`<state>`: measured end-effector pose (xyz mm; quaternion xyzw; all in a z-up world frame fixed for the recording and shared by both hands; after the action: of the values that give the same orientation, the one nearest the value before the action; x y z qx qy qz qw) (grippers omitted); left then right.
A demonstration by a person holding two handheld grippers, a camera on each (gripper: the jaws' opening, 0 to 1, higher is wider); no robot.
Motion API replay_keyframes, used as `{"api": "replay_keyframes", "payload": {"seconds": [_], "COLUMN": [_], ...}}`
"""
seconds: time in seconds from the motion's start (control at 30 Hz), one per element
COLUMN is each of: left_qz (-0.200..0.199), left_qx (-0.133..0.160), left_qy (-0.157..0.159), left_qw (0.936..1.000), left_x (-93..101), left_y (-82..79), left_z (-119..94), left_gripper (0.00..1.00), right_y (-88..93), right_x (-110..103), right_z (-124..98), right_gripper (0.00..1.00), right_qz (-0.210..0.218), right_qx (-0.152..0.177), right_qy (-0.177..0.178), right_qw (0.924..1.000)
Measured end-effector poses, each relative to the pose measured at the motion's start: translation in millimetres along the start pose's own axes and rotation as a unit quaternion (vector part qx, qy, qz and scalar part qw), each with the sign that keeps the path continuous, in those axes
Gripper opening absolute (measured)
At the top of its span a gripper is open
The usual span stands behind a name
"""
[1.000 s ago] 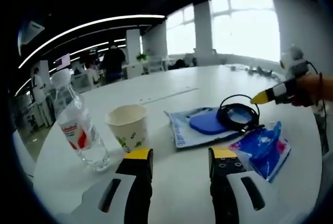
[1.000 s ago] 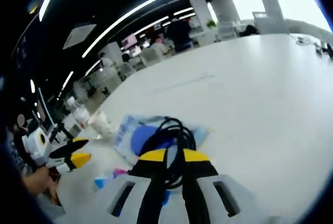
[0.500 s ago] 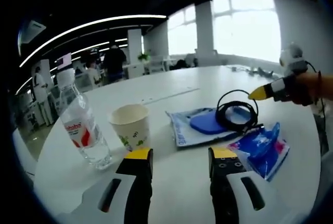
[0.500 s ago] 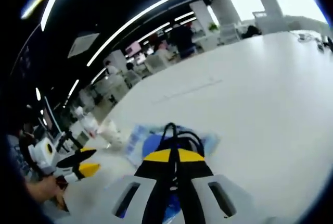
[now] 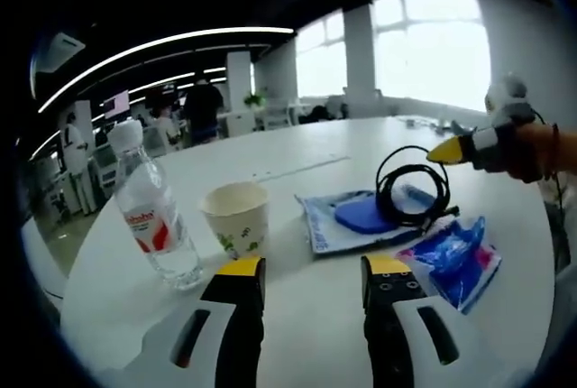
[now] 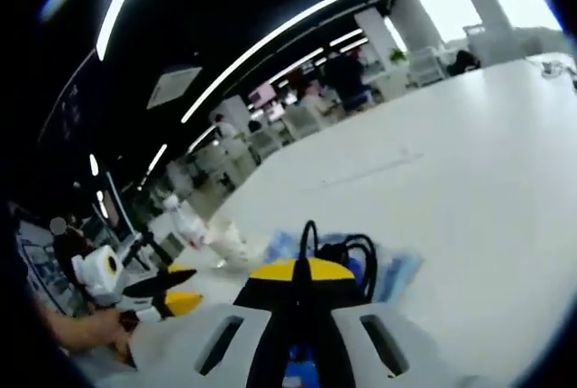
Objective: Arrange the tabletop items into an orderly group along one side of the table until the central work area is clear of visible clutter.
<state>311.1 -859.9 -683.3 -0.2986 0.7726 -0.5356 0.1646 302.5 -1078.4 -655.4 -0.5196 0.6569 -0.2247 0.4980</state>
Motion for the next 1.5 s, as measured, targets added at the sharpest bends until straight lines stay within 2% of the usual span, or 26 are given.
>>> {"api": "replay_keyframes", "payload": {"seconds": [0.33, 0.63, 0.77, 1.03, 1.23, 1.5], "left_qz": [0.005, 0.004, 0.0, -0.011, -0.013, -0.014], "left_qx": [0.008, 0.009, 0.01, 0.012, 0.01, 0.009], "left_qy": [0.002, 0.014, 0.019, 0.025, 0.029, 0.033], "left_qw": [1.0, 0.9999, 0.9998, 0.9996, 0.9994, 0.9993], "left_x": [1.2, 6.8, 7.7, 9.5, 12.6, 18.2], "left_y": [-5.3, -9.9, -11.4, -14.5, -17.0, -19.7], "left_z": [-5.6, -10.3, -12.2, -18.2, -20.6, -24.9], "left_gripper": [0.42, 0.46, 0.55, 0.71, 0.87, 0.96], "right_y": [-16.6, -30.3, -34.2, -35.4, -35.1, -34.2], "right_x": [-9.1, -7.2, -4.4, 11.2, 19.6, 25.4], "right_z": [-11.7, -29.4, -37.2, -54.4, -65.3, -75.6], "right_gripper": [0.0, 0.0, 0.0, 0.0, 0.0, 0.0], "right_qz": [0.004, 0.014, 0.017, 0.018, 0.023, 0.023], "right_qx": [0.026, 0.041, 0.047, 0.05, 0.051, 0.049], "right_qy": [-0.02, -0.021, -0.014, 0.021, 0.038, 0.053], "right_qw": [0.9994, 0.9988, 0.9987, 0.9983, 0.9977, 0.9971]}}
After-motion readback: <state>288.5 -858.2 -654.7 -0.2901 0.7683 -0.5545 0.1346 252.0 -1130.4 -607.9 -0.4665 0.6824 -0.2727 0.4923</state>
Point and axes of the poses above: the point that each gripper's makers call its tool centre point, and the gripper's own axes: z roughly forward along the fingers, x roughly to its right, y roughly out of its underside, the point moved 3 cm from there along -z, roughly backward along the fingers, and after that the axes turned 13 degrees about y, right-handed, at the moved point
